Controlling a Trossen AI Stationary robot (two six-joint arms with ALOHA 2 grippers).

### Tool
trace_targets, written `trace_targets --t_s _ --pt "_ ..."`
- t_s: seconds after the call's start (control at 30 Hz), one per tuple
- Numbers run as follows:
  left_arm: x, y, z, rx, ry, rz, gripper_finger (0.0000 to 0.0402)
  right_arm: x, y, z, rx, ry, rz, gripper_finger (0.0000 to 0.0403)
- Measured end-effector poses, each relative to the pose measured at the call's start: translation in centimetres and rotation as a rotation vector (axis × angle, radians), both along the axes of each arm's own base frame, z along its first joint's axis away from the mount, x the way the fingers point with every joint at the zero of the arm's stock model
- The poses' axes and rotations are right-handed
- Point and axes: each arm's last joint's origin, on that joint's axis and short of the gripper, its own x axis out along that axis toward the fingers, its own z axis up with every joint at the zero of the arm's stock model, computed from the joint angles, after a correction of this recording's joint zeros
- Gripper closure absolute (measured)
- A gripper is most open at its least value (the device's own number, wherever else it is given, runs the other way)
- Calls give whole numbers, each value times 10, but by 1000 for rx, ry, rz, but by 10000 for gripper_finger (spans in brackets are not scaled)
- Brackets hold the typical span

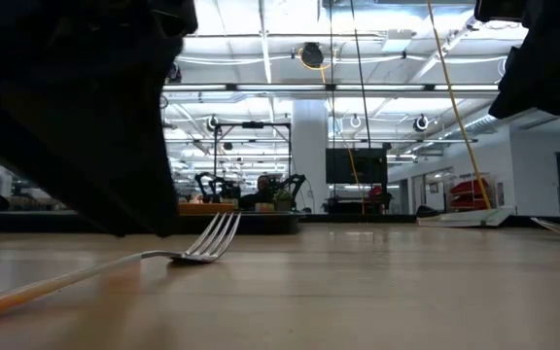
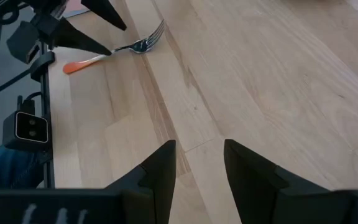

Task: Pick and place plate/cup/fork/spoon on tray
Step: Put the orange fork on the black tray

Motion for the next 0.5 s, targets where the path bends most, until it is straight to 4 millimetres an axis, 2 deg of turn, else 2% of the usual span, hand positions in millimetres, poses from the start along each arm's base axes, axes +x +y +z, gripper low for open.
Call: trace_targets --t_s 0.13,0.33,0.5 --pt "4 2 -14 -6 43 1 167 0 0 0 -2 0 1 273" --pt "8 4 -20 -2 65 -15 170 0 0 0 -1 0 1 273" --pt "10 5 -21 17 66 -39 222 0 0 0 2 -4 1 273"
